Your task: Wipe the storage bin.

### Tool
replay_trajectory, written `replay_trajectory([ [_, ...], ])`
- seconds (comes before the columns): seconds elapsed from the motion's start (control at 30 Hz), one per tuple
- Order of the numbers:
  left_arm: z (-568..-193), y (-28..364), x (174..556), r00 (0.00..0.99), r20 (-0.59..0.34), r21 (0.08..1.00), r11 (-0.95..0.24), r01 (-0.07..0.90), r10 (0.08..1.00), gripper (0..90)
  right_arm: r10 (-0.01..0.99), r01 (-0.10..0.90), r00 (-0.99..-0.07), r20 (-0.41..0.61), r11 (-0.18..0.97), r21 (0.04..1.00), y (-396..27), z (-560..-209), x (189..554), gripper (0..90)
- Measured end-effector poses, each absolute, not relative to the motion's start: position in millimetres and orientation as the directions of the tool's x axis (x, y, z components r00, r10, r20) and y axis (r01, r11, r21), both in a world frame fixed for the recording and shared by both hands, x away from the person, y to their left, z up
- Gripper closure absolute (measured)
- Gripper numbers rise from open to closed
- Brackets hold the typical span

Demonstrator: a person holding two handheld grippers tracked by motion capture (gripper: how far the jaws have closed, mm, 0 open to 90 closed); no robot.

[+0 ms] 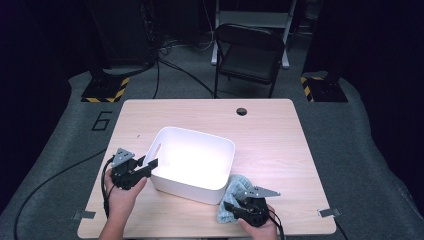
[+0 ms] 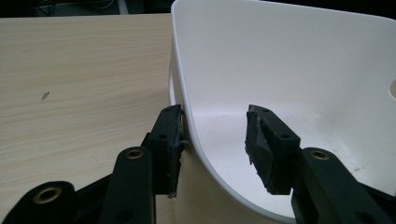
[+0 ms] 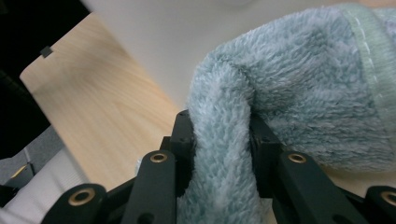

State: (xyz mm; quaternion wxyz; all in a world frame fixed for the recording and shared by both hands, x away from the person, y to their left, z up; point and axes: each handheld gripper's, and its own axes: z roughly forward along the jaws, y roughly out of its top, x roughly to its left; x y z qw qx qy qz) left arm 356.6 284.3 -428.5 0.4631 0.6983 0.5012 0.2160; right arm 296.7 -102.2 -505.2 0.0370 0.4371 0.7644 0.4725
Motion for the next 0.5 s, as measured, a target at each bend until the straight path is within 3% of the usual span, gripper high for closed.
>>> replay_trajectory([
  [0.23, -427.6, 288.7, 365.5, 0.403, -0.175, 0.858, -0.062, 0.510, 0.898, 55.9, 0.679, 0.625, -0.639, 0.361, 0.185, 0.759, -98.2, -500.4, 282.7, 68.5],
  [0.33, -428.6, 289.6, 368.7, 0.425, -0.189, 0.849, -0.070, 0.524, 0.885, 61.3, 0.677, 0.625, -0.640, 0.363, 0.185, 0.758, -95.7, -500.6, 278.2, 68.5],
  [0.5, -428.8, 284.2, 368.3, 0.436, -0.166, 0.846, -0.099, 0.524, 0.885, 62.1, 0.687, 0.629, -0.633, 0.357, 0.187, 0.755, -93.1, -504.2, 279.6, 68.3],
])
